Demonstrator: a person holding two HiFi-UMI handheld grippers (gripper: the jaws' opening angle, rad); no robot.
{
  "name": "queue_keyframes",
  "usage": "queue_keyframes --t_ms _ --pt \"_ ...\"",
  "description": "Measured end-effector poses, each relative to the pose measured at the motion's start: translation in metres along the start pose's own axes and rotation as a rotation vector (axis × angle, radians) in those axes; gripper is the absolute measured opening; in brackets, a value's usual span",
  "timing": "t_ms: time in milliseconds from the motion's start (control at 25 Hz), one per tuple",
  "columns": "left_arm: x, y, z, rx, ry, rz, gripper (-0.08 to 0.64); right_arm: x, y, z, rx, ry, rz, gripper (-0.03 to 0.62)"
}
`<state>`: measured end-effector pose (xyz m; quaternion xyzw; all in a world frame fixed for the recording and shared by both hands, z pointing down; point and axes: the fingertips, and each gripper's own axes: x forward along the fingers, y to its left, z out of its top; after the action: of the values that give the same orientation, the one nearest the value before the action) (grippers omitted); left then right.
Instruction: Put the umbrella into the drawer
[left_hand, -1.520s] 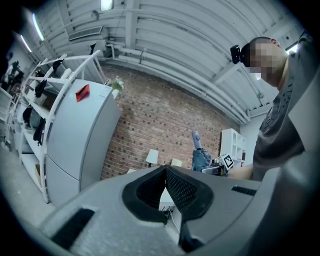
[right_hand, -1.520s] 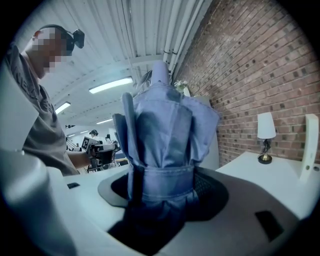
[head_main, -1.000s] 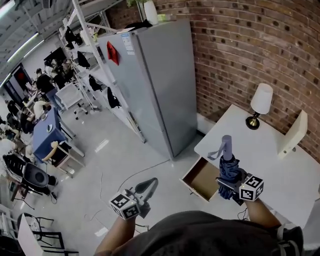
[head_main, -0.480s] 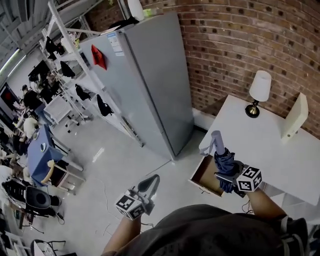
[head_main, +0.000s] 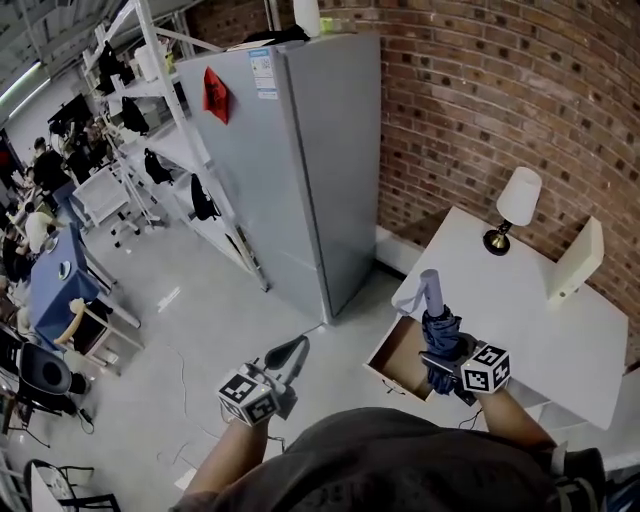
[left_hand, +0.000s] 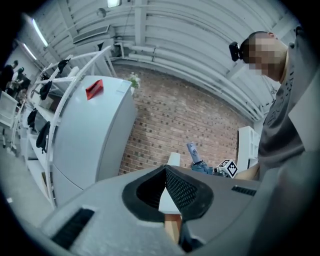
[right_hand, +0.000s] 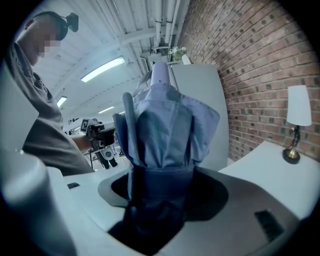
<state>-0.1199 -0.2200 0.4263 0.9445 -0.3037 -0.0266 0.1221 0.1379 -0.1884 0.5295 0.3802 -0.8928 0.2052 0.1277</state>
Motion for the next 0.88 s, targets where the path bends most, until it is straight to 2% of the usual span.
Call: queue_keyframes --t_ms 160,320,440,600,880 --pt "0.002 -0.005 -0.001 -0.022 -0.019 0.018 0.0 0.001 -0.01 -0.013 0.005 0.035 0.006 0.259" --pt "0.003 -0.003 -0.012 -0.011 0.003 0.043 0.0 0.009 -0.023 -0.035 0.024 0.084 0.007 0.259" --pt "0.01 -0.004 -0.019 -0.054 -0.004 0.038 0.0 0.017 -0.035 -0.054 0.047 0.119 -0.002 0.259" --pt "0.015 0.009 -0.04 -0.031 0.058 0.059 0.0 0.032 -0.054 -0.082 0.08 0.172 -0.018 0.259" --pt "0.017 0.022 -0.084 -0.105 0.126 0.069 0.0 0.057 -0.08 -0.164 0.183 0.309 -0.059 0.259"
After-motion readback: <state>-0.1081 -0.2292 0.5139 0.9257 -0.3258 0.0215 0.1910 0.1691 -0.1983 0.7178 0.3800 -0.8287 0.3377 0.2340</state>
